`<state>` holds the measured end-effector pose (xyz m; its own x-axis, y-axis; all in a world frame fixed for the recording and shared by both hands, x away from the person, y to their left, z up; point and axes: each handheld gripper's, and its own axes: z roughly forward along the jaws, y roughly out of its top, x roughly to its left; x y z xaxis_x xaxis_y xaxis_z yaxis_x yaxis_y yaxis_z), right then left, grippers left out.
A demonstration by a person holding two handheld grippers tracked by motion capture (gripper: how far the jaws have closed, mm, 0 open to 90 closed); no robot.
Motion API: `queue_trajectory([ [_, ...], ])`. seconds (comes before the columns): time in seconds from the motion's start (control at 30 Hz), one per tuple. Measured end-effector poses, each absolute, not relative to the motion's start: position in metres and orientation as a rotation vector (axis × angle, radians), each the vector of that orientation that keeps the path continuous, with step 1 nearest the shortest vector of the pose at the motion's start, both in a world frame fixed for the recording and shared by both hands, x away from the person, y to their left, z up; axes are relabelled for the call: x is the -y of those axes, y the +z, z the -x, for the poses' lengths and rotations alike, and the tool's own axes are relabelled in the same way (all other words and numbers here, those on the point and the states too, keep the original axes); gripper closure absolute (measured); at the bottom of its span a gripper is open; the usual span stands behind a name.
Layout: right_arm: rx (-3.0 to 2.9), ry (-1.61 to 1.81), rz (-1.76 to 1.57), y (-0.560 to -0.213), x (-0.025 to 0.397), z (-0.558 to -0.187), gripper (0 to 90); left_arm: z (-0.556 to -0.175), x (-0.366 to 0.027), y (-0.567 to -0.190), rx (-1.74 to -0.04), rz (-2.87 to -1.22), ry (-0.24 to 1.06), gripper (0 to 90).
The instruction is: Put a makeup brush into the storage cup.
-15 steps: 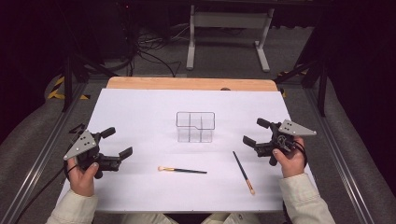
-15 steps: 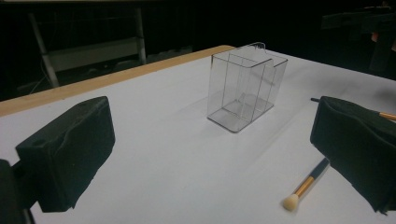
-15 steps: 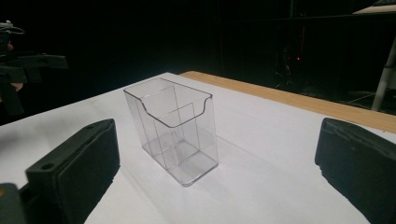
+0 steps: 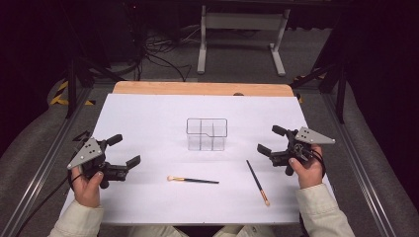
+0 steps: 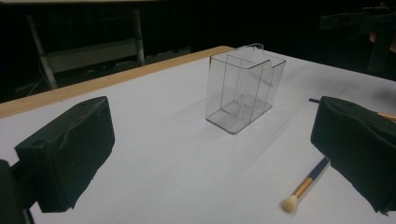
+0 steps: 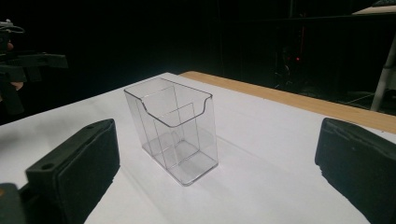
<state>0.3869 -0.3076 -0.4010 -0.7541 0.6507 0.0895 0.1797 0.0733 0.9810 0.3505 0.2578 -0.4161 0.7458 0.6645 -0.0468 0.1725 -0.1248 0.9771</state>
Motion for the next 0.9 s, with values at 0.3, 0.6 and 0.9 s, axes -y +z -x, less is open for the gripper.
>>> queue_trajectory([
  [0.3,-1.982,1.721,-0.822,-0.4011,0.3081,-0.3865,0.2,-0.3504,-0.2578,-0.4154,-0.674,-1.668,0.486,0.4],
  [0.6,-1.989,1.719,-0.827,-0.4023,0.3073,-0.387,0.2,-0.3503,-0.2588,-0.4154,-0.673,-1.671,0.485,0.4],
  [0.9,-1.988,1.724,-0.826,-0.4023,0.3081,-0.3871,0.2,-0.3506,-0.2588,-0.4158,-0.671,-1.675,0.484,0.4],
])
